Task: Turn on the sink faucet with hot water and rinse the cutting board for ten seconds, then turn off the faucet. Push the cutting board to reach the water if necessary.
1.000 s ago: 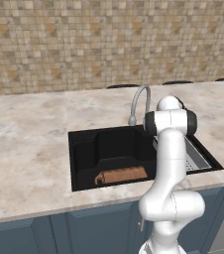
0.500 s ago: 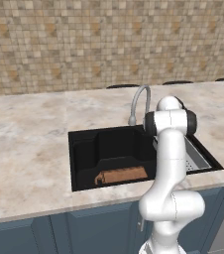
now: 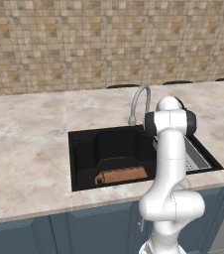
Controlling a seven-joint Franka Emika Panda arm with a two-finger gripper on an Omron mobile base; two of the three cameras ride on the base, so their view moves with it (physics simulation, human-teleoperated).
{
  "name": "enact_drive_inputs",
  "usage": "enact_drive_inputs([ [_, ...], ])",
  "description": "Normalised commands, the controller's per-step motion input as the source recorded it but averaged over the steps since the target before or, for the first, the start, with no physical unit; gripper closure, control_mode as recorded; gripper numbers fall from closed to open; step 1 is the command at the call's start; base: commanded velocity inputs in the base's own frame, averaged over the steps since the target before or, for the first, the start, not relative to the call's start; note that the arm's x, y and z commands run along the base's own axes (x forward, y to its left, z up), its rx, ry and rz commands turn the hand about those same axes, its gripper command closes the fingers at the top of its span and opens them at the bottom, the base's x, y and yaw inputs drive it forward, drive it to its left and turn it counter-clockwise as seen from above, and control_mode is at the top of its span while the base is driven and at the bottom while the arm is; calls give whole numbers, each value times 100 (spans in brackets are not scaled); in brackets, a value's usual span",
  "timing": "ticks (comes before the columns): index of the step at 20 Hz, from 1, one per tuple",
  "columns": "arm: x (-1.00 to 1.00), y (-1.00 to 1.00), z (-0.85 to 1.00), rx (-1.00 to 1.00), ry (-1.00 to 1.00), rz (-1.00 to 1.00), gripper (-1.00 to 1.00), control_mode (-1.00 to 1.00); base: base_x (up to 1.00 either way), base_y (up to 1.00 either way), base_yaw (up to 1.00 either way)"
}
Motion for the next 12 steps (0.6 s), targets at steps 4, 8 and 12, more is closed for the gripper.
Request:
enact_drive_inputs([
  [4, 1, 0, 0, 0, 0, 0, -100, -100, 0, 0, 0],
  [8, 7, 0, 0, 0, 0, 0, -100, -100, 0, 0, 0],
  [12, 9, 0, 0, 0, 0, 0, -100, -100, 0, 0, 0],
])
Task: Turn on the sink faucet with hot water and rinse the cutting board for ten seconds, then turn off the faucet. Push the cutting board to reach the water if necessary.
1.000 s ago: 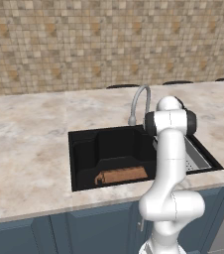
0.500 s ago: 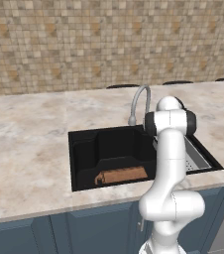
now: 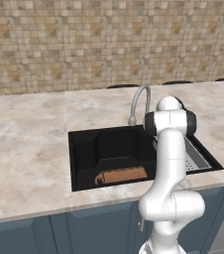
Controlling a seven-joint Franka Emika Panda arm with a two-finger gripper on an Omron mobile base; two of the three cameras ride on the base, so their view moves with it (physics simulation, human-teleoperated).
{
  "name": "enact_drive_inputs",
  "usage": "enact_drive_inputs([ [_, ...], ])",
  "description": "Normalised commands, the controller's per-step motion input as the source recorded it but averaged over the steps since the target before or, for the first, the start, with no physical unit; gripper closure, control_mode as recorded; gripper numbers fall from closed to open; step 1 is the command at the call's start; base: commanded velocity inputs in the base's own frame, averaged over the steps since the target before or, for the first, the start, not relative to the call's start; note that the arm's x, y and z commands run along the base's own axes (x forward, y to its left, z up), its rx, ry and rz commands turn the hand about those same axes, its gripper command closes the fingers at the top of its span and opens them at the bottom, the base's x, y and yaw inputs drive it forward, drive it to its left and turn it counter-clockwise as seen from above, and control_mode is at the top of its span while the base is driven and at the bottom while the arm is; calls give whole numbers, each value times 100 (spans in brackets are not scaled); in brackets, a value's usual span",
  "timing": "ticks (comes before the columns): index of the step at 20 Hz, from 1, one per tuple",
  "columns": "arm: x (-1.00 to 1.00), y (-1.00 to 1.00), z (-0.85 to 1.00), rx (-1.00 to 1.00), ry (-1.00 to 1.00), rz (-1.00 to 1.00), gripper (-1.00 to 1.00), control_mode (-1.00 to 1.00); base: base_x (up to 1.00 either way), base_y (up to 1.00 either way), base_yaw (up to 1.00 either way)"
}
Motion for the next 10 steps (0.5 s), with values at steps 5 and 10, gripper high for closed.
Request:
enact_drive_inputs([
  [5, 8, 0, 0, 0, 0, 0, -100, -100, 0, 0, 0],
  [10, 0, 0, 0, 0, 0, 0, -100, -100, 0, 0, 0],
])
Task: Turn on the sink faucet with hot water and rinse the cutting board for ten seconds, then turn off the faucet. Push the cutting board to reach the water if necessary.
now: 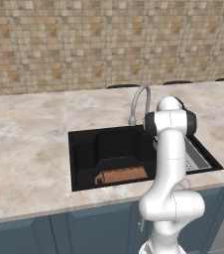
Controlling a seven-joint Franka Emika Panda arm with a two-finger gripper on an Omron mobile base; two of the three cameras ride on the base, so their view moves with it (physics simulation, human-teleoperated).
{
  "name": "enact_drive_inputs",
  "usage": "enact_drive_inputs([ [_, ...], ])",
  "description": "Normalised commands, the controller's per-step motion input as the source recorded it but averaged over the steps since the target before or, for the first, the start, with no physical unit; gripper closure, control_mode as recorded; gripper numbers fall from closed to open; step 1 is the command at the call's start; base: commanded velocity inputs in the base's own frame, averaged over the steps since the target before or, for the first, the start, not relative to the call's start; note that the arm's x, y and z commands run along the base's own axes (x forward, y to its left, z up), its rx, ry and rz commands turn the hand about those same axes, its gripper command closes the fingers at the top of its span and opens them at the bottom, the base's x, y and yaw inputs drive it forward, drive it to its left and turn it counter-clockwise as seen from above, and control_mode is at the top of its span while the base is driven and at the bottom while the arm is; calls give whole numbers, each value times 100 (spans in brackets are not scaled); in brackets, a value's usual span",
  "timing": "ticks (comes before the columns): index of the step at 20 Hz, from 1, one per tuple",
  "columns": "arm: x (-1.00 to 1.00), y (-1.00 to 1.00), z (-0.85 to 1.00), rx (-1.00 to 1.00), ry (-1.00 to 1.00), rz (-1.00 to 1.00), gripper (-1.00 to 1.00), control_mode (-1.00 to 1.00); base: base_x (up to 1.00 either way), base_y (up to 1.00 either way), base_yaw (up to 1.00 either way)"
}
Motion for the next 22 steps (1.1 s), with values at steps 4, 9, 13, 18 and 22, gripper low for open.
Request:
enact_drive_inputs([
  [4, 0, -4, 0, 0, 0, 0, -100, -100, 0, 0, 0],
  [9, 0, -5, 0, 0, 0, 0, -100, -100, 0, 0, 0],
  [13, 0, -4, 0, 0, 0, 0, -100, -100, 0, 0, 0],
  [18, 0, -2, 0, 0, 0, 0, -100, -100, 0, 0, 0],
  [22, 0, 0, 0, 0, 0, 0, -100, -100, 0, 0, 0],
])
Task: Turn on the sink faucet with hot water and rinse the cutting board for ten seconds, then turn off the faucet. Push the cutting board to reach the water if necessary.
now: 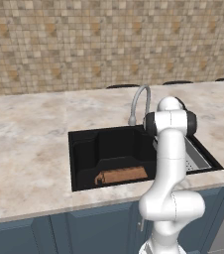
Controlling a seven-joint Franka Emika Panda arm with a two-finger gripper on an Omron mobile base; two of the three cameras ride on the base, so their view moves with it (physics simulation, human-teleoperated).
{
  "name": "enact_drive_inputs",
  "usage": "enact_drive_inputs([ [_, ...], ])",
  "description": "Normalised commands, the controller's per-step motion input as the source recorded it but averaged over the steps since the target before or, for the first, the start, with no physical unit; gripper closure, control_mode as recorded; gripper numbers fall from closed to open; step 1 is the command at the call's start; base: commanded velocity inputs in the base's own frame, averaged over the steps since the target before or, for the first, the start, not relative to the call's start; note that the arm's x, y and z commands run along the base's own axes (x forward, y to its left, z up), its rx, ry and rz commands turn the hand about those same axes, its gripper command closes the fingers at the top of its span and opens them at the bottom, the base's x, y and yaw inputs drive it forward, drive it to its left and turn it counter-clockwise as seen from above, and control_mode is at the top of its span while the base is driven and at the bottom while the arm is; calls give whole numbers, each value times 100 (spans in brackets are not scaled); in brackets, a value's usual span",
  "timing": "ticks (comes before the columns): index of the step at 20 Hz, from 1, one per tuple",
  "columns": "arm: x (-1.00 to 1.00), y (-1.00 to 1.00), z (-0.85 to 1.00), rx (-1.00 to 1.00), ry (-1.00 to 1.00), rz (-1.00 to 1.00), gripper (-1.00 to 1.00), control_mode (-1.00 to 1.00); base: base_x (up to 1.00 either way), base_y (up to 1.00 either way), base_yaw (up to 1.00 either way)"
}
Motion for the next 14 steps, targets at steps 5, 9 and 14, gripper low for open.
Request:
enact_drive_inputs([
  [5, 0, -2, 0, 0, 0, 0, -100, -100, 0, 0, 0],
  [9, 0, -7, 0, 0, 0, 0, -100, -100, 0, 0, 0],
  [14, 6, -2, 0, 0, 0, 0, -100, -100, 0, 0, 0],
])
